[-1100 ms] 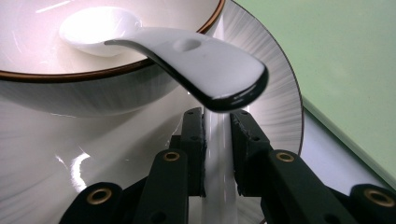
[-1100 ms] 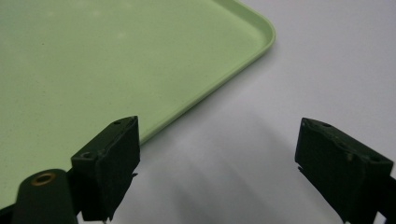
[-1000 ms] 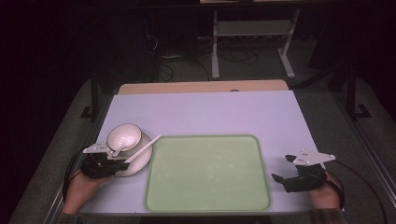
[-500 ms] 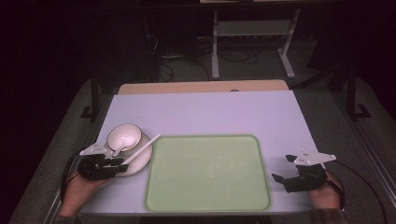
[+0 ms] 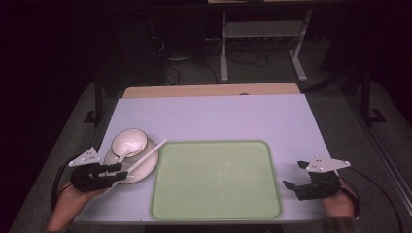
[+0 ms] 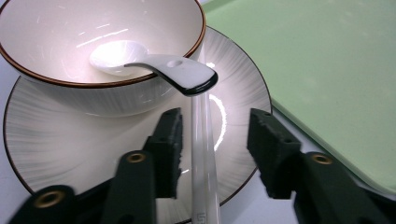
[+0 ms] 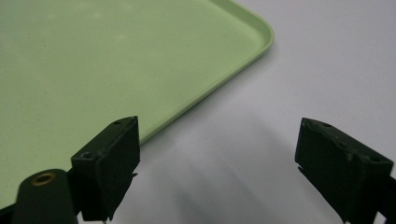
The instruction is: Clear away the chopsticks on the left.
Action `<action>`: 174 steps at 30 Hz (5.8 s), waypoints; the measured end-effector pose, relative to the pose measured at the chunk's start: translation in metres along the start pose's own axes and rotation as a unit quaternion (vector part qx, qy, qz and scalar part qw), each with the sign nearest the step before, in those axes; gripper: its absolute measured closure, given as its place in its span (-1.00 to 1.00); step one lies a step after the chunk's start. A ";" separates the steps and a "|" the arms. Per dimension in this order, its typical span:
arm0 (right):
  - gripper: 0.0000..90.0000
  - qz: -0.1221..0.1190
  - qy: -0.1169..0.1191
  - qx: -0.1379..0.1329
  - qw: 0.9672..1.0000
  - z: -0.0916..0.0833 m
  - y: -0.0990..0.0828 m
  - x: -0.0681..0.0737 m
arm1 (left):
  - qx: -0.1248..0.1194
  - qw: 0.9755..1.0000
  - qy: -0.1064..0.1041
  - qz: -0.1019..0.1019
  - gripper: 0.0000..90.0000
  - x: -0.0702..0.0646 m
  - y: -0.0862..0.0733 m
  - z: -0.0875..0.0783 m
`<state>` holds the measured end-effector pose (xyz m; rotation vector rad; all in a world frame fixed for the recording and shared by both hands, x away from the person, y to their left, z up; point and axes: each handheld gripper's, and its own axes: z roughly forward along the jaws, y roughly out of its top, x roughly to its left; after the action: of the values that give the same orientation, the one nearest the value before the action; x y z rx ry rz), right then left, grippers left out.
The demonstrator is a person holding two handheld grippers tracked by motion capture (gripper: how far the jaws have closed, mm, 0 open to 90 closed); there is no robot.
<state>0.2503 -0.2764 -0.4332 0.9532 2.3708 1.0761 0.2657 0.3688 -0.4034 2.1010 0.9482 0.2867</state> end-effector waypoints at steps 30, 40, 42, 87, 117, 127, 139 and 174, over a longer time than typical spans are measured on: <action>-0.71 -0.003 0.000 0.000 1.000 0.000 0.000 0.000 | 0.020 0.999 0.018 0.022 0.71 -0.008 0.004 0.013; -0.71 -0.003 0.000 0.001 1.000 0.001 0.000 0.000 | 0.015 1.000 0.016 0.017 0.72 -0.007 0.004 0.015; -0.71 -0.003 0.000 0.000 1.000 0.001 0.000 0.000 | 0.022 0.999 0.015 0.019 0.72 -0.008 0.004 0.016; -0.71 0.001 -0.001 0.000 1.000 -0.001 0.000 -0.001 | 0.055 0.998 0.006 0.022 0.85 -0.015 0.007 0.042; -0.71 0.002 -0.004 -0.003 1.000 -0.002 0.000 -0.001 | -0.009 1.000 -0.011 0.013 0.86 -0.032 0.023 0.028; -0.71 0.001 -0.004 -0.003 1.000 -0.002 0.000 -0.001 | -0.014 0.999 -0.021 0.021 0.86 -0.046 0.030 0.032; -0.71 0.001 -0.005 -0.005 1.000 -0.003 0.000 -0.001 | -0.013 0.998 -0.045 0.032 0.86 -0.066 0.043 0.047; -0.71 0.004 -0.005 -0.011 1.000 -0.004 -0.002 -0.004 | 0.030 0.998 -0.052 0.021 0.86 -0.091 0.075 0.135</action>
<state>0.2501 -0.2819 -0.4318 0.9606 2.3440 1.0943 0.3083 0.1958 -0.4262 2.1702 0.8614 0.1695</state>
